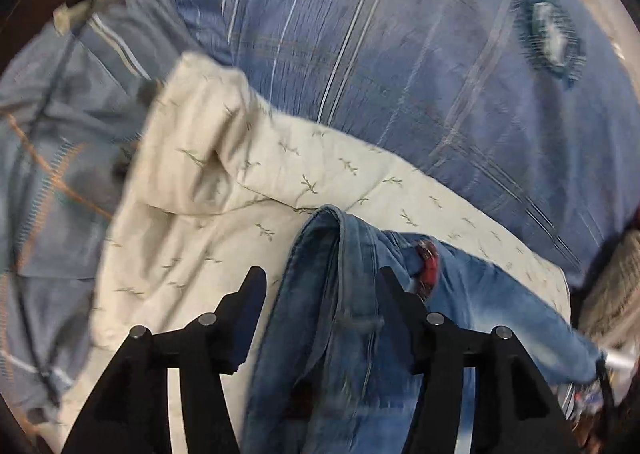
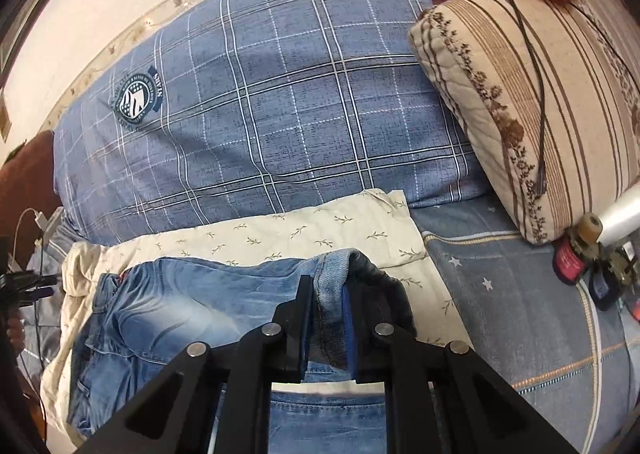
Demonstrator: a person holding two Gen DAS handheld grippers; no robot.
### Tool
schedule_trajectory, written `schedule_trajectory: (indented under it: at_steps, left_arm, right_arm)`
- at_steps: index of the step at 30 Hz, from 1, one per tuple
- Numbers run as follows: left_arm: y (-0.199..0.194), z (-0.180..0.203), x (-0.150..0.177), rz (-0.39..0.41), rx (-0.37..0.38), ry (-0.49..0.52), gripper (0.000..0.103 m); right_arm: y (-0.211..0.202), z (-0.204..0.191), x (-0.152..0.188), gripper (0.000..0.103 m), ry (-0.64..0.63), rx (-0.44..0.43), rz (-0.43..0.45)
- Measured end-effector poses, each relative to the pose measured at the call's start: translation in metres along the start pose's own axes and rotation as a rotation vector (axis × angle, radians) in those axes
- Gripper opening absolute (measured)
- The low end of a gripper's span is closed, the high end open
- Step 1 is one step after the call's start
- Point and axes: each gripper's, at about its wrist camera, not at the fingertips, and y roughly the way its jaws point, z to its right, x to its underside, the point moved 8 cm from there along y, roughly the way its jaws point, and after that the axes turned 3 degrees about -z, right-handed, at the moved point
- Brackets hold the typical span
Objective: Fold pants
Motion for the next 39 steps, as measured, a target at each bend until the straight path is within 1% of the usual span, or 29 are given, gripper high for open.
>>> schedule_trajectory:
  at_steps: [1, 3, 4, 7, 8, 9, 10, 11, 12, 13, 14, 16, 18, 19, 20, 22, 24, 25, 26, 29, 31, 32, 34, 35, 38, 39]
  left_arm:
    - [0.008, 0.003, -0.001, -0.015, 0.004, -0.006, 0.058]
    - [0.038, 0.01, -0.008, -0.068, -0.014, -0.019, 0.058]
    - [0.045, 0.011, -0.011, -0.074, -0.017, -0.026, 0.058]
    - [0.072, 0.019, -0.021, -0.097, 0.011, -0.057, 0.057]
    - [0.077, 0.021, -0.022, -0.105, 0.028, -0.067, 0.054]
    - [0.085, 0.025, -0.022, -0.117, 0.061, -0.077, 0.038]
    - [0.088, 0.028, -0.021, -0.126, 0.068, -0.076, 0.025]
    - [0.094, 0.029, -0.02, -0.138, 0.046, -0.063, 0.021]
    - [0.098, 0.028, -0.021, -0.14, 0.032, -0.057, 0.013]
    - [0.1, 0.026, -0.021, -0.138, 0.027, -0.057, 0.008]
    - [0.1, 0.025, -0.021, -0.133, 0.035, -0.065, 0.008]
    - [0.093, 0.024, -0.022, -0.105, 0.053, -0.076, 0.007]
    - [0.072, 0.027, -0.024, -0.048, 0.092, -0.064, 0.006]
    - [0.064, 0.029, -0.023, -0.032, 0.108, -0.058, 0.006]
    - [0.047, 0.033, -0.022, -0.002, 0.148, -0.042, 0.006]
    - [0.021, 0.036, -0.019, 0.04, 0.202, -0.02, 0.006]
    - [-0.016, 0.037, -0.01, 0.09, 0.263, 0.006, 0.006]
    - [-0.028, 0.037, -0.009, 0.109, 0.279, 0.015, 0.006]
    - [-0.049, 0.033, 0.0, 0.134, 0.3, 0.028, 0.006]
    - [-0.089, 0.022, 0.025, 0.182, 0.345, 0.048, 0.006]
    - [-0.106, 0.01, 0.044, 0.209, 0.352, 0.063, 0.006]
    - [-0.113, 0.003, 0.059, 0.218, 0.353, 0.072, 0.006]
    - [-0.124, -0.016, 0.093, 0.213, 0.356, 0.083, 0.006]
    - [-0.126, -0.026, 0.114, 0.204, 0.343, 0.092, 0.006]
    - [-0.122, -0.049, 0.162, 0.169, 0.333, 0.103, 0.006]
    - [-0.115, -0.059, 0.184, 0.142, 0.306, 0.116, 0.006]
  right_arm:
    - [0.004, 0.001, -0.001, 0.015, -0.003, 0.003, -0.002]
    - [0.01, 0.003, -0.002, 0.015, -0.007, 0.004, -0.005]
    - [0.014, 0.006, -0.003, 0.015, -0.004, 0.003, -0.004]
    - [0.028, 0.012, -0.006, 0.015, 0.014, -0.004, -0.01]
    - [0.033, 0.015, -0.006, 0.015, 0.019, -0.004, -0.013]
    - [0.038, 0.017, -0.007, 0.015, 0.021, -0.003, -0.017]
    - [0.042, 0.019, -0.007, 0.015, 0.022, -0.002, -0.021]
    - [0.047, 0.021, -0.007, 0.015, 0.024, -0.001, -0.024]
    - [0.051, 0.022, -0.007, 0.014, 0.027, 0.0, -0.026]
    - [0.054, 0.024, -0.007, 0.015, 0.033, -0.001, -0.027]
    - [0.057, 0.026, -0.008, 0.015, 0.041, -0.002, -0.026]
    - [0.057, 0.029, -0.01, 0.014, 0.064, -0.011, -0.018]
    - [0.053, 0.03, -0.014, 0.014, 0.091, -0.029, -0.005]
    - [0.049, 0.03, -0.016, 0.014, 0.099, -0.037, 0.004]
    - [0.043, 0.03, -0.018, 0.014, 0.102, -0.042, 0.014]
    - [0.03, 0.027, -0.02, 0.015, 0.101, -0.049, 0.037]
    - [0.016, 0.024, -0.02, 0.014, 0.102, -0.058, 0.06]
    - [0.008, 0.024, -0.019, 0.015, 0.105, -0.064, 0.071]
    - [0.0, 0.024, -0.017, 0.015, 0.111, -0.07, 0.082]
    - [-0.021, 0.03, -0.004, 0.015, 0.139, -0.082, 0.102]
    - [-0.036, 0.036, 0.011, 0.015, 0.162, -0.098, 0.111]
    - [-0.045, 0.041, 0.021, 0.015, 0.173, -0.104, 0.116]
    - [-0.057, 0.05, 0.042, 0.015, 0.191, -0.114, 0.115]
    - [-0.062, 0.055, 0.055, 0.015, 0.204, -0.118, 0.11]
    - [-0.078, 0.068, 0.097, 0.014, 0.221, -0.126, 0.089]
    - [-0.082, 0.073, 0.111, 0.015, 0.227, -0.127, 0.079]
